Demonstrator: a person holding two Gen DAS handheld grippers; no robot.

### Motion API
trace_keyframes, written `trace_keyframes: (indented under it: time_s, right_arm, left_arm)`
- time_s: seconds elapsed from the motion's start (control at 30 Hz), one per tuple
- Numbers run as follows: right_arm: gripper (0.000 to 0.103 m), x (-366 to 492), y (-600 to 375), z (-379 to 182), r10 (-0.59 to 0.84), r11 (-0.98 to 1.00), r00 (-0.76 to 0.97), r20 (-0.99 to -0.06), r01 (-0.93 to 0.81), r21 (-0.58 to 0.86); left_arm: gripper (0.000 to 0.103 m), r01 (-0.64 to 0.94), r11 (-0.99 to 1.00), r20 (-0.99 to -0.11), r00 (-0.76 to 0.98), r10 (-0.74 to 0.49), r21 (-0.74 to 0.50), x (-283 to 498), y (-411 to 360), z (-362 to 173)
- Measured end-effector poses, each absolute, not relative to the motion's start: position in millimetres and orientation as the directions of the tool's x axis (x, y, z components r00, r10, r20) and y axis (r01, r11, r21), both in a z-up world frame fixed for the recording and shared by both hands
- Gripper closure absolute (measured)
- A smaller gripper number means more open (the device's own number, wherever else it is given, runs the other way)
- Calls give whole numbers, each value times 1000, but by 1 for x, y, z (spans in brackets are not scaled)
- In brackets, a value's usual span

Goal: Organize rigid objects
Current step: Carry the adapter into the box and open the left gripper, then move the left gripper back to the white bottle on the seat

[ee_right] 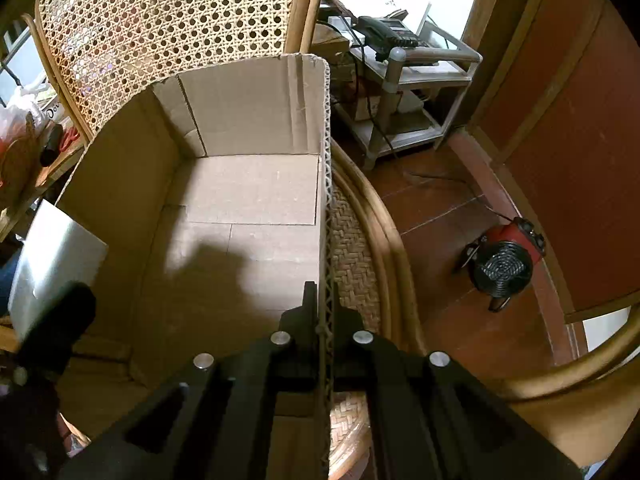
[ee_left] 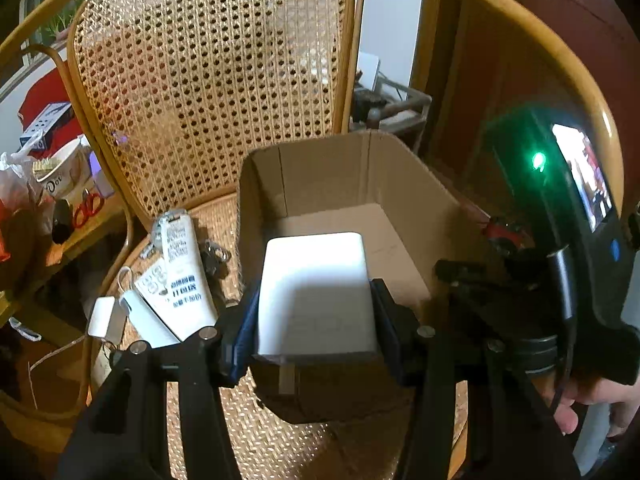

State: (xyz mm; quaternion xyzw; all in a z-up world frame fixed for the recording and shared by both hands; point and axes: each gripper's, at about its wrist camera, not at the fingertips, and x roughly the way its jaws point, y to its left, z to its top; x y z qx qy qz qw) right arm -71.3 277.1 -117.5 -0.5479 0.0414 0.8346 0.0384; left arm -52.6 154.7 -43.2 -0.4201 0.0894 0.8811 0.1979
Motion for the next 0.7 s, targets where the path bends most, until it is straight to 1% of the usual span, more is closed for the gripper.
trace_keyframes:
  time_s: [0.07, 0.2, 0.3, 0.37, 0.47, 0.5, 0.53, 0.6, 0.7]
  right_arm:
    - [98, -72, 276, -118, 22, -994, -397, -917, -108, 23]
    - [98, -72, 276, -118, 18, -994, -401, -916, -102, 26]
    - [98, -72, 276, -118, 18, -994, -400, -916, -105, 27]
    - [98, -72, 276, -118, 19, -994, -401, -916, -103, 24]
    - [98, -72, 275, -117, 8, -994, -402, -915, -100, 36]
    - [98, -71, 275, -117, 15, -994, -402, -915, -102, 28]
    - [98, -71, 274, -117, 19, -995, -403, -915, -99, 23]
    - [98, -71, 273, -117, 23, -995, -404, -914, -97, 18]
    - [98, -70, 273, -116, 18, -995, -404, -915, -100, 25]
  left_arm:
    - [52, -422, -906, -774, -578, 258, 14, -53, 155, -46]
    - [51, -425, -905, -773, -581, 255, 21, -50, 156, -45]
    - [51, -422, -906, -746, -606, 277, 6, -46, 152, -37]
    - [42, -417, -909, -725, -628, 282, 8, -43, 147, -30]
    - [38, -395, -918, -712, -654, 255, 34, -40, 137, -25]
    - [31, -392, -919, -711, -655, 255, 32, -40, 133, -23]
    - [21, -386, -922, -710, -656, 254, 27, -41, 128, -22]
    - [14, -360, -933, -703, -669, 242, 22, -44, 116, -19]
    - [12, -311, -950, -709, -673, 211, 12, -50, 96, -16]
